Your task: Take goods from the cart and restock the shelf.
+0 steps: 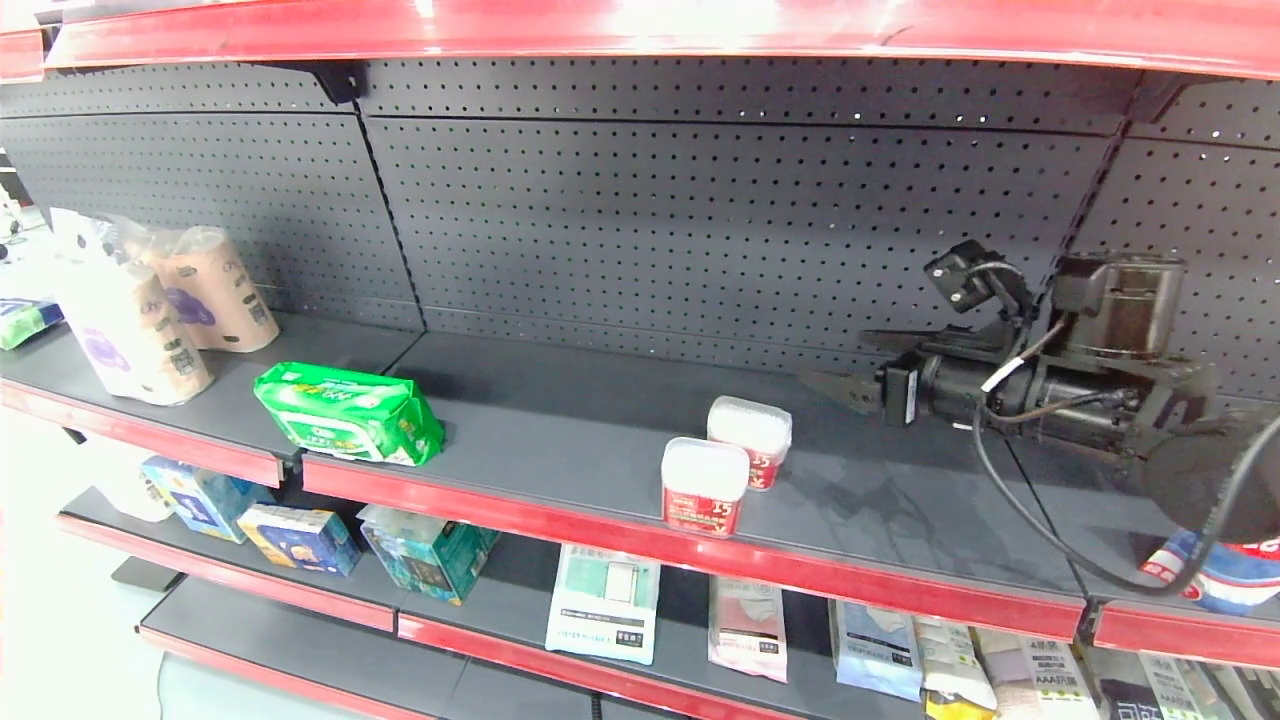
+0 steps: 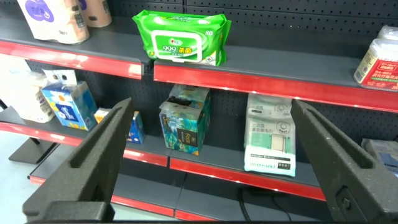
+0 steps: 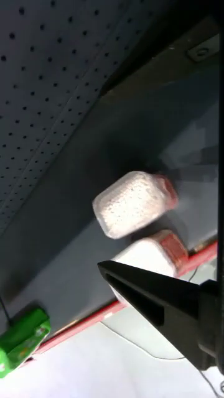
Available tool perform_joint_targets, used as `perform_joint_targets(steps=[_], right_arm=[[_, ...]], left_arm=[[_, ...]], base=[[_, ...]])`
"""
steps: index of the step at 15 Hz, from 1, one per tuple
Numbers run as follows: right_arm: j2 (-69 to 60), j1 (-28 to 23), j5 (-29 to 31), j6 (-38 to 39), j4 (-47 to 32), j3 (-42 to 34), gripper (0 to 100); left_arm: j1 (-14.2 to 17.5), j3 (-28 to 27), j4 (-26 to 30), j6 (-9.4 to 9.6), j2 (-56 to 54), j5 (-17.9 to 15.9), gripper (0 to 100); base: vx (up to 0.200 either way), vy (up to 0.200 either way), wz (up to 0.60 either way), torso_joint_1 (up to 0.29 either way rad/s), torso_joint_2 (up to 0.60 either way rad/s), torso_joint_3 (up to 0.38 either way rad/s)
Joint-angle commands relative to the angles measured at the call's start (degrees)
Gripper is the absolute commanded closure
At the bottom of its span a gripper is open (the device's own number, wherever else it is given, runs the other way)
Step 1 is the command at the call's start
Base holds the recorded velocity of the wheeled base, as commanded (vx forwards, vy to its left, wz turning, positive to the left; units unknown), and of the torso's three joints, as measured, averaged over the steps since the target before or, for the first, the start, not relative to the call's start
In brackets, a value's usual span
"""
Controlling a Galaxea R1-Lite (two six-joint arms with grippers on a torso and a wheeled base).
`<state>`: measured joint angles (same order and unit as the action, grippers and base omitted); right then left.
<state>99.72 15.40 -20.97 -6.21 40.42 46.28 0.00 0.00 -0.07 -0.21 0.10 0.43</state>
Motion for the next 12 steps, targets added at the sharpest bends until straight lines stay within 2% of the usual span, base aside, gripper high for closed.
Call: perform_joint_targets(steps=[1, 3, 4, 8, 9, 10, 12], right_arm=[[-12.53, 0.16, 1.46, 0.58, 0.09, -7.60, 0], [-19.21, -0.98, 5.15, 0.67, 0.09, -12.96, 0], [-26.51, -2.65, 6.47, 0.58, 0.01, -18.94, 0], [-51.99, -11.79, 6.73, 0.58, -4.21, -37.31, 0], [-55.07, -12.76, 6.91, 0.58, -5.09, -38.72, 0], [-64.91, -15.31, 7.78, 0.32, -9.49, -41.71, 0], [-72.91, -17.07, 7.87, 0.23, -16.69, -42.23, 0]], left_arm=[[0.00, 0.00, -0.01, 0.03, -0.01, 0.01, 0], [0.00, 0.00, -0.01, 0.03, -0.01, 0.01, 0], [0.00, 0.00, -0.01, 0.03, -0.01, 0.01, 0], [0.09, 0.00, -0.01, -0.06, -0.01, 0.01, 0], [0.00, 0.00, -0.01, 0.03, -0.01, 0.01, 0], [0.00, 0.00, -0.01, 0.03, -0.01, 0.01, 0], [0.00, 0.00, -0.01, -0.06, -0.01, 0.01, 0]], base=[[0.000, 0.000, 0.00, 0.000, 0.00, 0.000], [0.000, 0.000, 0.00, 0.000, 0.00, 0.000], [0.000, 0.000, 0.00, 0.000, 0.00, 0.000], [0.000, 0.000, 0.00, 0.000, 0.00, 0.000], [0.000, 0.000, 0.00, 0.000, 0.00, 0.000], [0.000, 0.000, 0.00, 0.000, 0.00, 0.000], [0.000, 0.000, 0.00, 0.000, 0.00, 0.000]])
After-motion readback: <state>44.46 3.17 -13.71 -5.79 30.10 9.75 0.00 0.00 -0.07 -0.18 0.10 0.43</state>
